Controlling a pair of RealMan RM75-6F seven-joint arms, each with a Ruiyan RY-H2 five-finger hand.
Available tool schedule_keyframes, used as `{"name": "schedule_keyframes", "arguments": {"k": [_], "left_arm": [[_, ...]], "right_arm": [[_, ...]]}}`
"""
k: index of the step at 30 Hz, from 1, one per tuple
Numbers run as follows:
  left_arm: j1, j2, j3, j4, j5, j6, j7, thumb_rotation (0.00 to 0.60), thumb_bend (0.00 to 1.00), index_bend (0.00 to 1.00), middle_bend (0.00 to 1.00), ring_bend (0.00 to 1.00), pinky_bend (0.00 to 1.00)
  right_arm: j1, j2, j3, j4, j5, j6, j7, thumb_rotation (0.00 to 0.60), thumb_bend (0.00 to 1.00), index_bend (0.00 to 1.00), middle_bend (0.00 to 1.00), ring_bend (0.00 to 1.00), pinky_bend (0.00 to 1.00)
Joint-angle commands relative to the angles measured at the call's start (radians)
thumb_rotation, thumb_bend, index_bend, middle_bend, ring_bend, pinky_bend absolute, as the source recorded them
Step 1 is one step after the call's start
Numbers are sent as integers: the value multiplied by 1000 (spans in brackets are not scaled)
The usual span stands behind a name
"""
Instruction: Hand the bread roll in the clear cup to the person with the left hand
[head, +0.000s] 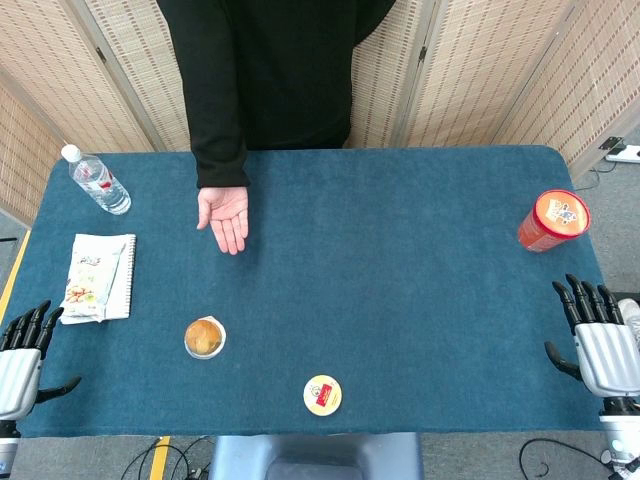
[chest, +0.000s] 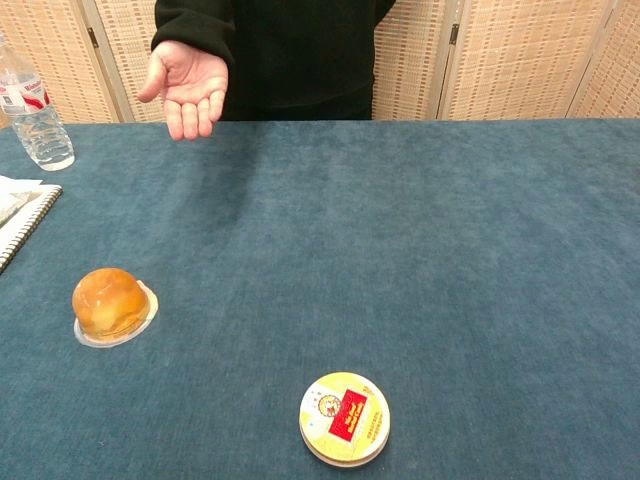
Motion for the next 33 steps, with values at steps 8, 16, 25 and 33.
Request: {"name": "schedule_keyframes", "arguments": {"k": [8, 16, 25, 33], "left_arm": [[-48, -12, 10, 6, 59, -48, -39, 600, 111, 0, 0, 4, 116], [-135, -69, 62, -61, 198, -147, 34, 600, 111, 144, 165, 118, 240], [-234, -149, 8, -94, 63, -328, 77, 600, 111, 202, 219, 147, 262], [-330, -175, -53, -93, -55, -456, 106, 600, 111, 230, 280, 209, 319]], "right_arm": [[-3, 11, -12, -6, -10, -9, 13, 600, 243, 0, 0, 0, 0], [-29, 38, -49, 0, -140, 65, 92, 600, 247, 0, 0, 0, 0], [-60, 70, -76, 39, -239, 154, 219, 600, 247, 0, 0, 0, 0], [-76, 79, -82, 57, -268, 194, 262, 600, 247, 0, 0, 0, 0]]}}
